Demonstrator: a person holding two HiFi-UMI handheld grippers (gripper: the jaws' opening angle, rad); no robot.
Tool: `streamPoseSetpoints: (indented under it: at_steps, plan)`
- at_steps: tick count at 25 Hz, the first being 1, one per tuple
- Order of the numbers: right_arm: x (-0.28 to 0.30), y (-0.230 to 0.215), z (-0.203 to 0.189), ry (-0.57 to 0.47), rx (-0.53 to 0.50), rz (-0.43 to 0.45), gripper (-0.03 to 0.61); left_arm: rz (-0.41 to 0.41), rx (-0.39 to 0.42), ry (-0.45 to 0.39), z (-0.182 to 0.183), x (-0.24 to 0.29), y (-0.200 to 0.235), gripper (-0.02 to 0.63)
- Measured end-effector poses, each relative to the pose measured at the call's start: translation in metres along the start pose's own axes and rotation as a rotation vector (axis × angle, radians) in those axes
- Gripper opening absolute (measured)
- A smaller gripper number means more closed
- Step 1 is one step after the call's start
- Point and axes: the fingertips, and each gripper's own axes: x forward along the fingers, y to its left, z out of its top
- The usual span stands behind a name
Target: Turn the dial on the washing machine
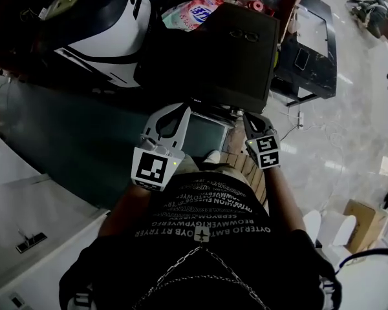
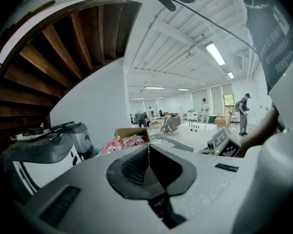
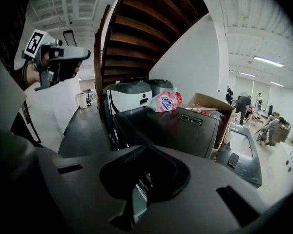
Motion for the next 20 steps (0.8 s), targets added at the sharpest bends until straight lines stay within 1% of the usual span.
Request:
streamPoseSetpoints:
  at_steps: [2,3,4,5,8,11,15,20]
  plan:
    - [0.01,-0.003,-0.017,0.039,-0.011,-0.002,-0.003,-0.021,0.01,0.003,0.002,0.007,-0.003,0.012]
    - [0.016,-0.003,-0.023,0.055,-0.015,0.001,0.015,-0.03,0.014,0.004,0.003,0.011,-0.003,0.012]
    - [0.021,-0.002,-0.029,0.071,-0.021,0.005,0.056,-0.039,0.018,0.006,0.004,0.014,-0.002,0.012]
    - [0.027,-0.001,-0.035,0.089,-0.029,0.007,0.075,-0.048,0.021,0.008,0.004,0.017,-0.001,0.012]
    - [0.041,0.001,-0.058,0.151,-0.042,-0.002,0.078,-0.081,0.036,0.008,0.009,0.021,-0.001,0.012]
    - [0.057,-0.002,-0.076,0.21,-0.046,-0.041,0.08,-0.113,0.068,0.014,0.012,0.022,0.005,0.012]
    - [0.073,-0.002,-0.092,0.263,-0.051,-0.094,0.083,-0.13,0.053,0.006,0.007,0.012,0.018,0.012]
    - [0.089,-0.009,-0.103,0.307,-0.012,-0.159,0.084,-0.149,0.052,-0.005,-0.001,0.006,0.031,0.012]
